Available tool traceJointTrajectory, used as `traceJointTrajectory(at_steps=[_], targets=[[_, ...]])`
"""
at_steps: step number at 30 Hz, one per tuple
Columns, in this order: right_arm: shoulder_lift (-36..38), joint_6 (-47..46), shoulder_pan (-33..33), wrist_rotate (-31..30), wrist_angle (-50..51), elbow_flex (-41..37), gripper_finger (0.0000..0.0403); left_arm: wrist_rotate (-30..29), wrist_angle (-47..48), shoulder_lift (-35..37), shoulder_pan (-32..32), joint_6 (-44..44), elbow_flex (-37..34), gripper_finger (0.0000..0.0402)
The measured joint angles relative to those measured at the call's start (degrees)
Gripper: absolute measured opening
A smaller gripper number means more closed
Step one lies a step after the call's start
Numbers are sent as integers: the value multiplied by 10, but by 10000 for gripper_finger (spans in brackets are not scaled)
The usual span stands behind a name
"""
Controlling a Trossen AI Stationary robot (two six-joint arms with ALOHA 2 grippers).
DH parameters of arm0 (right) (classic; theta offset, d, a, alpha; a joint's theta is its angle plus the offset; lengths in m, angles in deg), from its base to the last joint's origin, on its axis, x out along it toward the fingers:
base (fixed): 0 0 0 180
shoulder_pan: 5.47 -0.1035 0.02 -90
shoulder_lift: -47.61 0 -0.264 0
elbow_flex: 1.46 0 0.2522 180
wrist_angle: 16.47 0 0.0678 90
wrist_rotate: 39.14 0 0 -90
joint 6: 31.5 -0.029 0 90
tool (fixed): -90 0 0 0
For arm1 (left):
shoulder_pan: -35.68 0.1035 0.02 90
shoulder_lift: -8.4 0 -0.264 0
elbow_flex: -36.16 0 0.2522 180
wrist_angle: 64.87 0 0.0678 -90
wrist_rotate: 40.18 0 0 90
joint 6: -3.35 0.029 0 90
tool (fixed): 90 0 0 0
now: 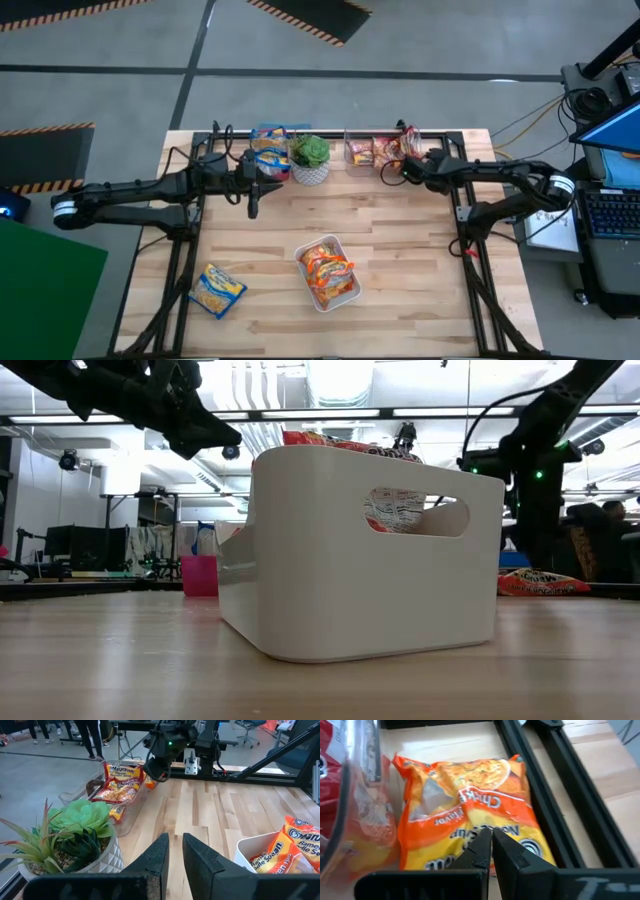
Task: Sort Maruchan noodles
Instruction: Put the orange noodle pack into the white bin
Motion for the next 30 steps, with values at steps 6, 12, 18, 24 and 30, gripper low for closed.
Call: traceJointTrajectory(at_steps=[6, 12, 18, 24, 30], targets=[[0, 11, 6, 0, -43, -22, 9, 0, 0, 0, 0, 0, 0, 38], [1, 11, 6, 1, -43, -27, 9, 0, 0, 0, 0, 0, 0, 38], [0, 10, 6, 16, -43, -29, 9, 0, 0, 0, 0, 0, 0, 38], [1, 10, 6, 49, -44, -29, 9, 0, 0, 0, 0, 0, 0, 38], [15, 26, 6, 101, -44, -30, 9, 0, 0, 0, 0, 0, 0, 38]])
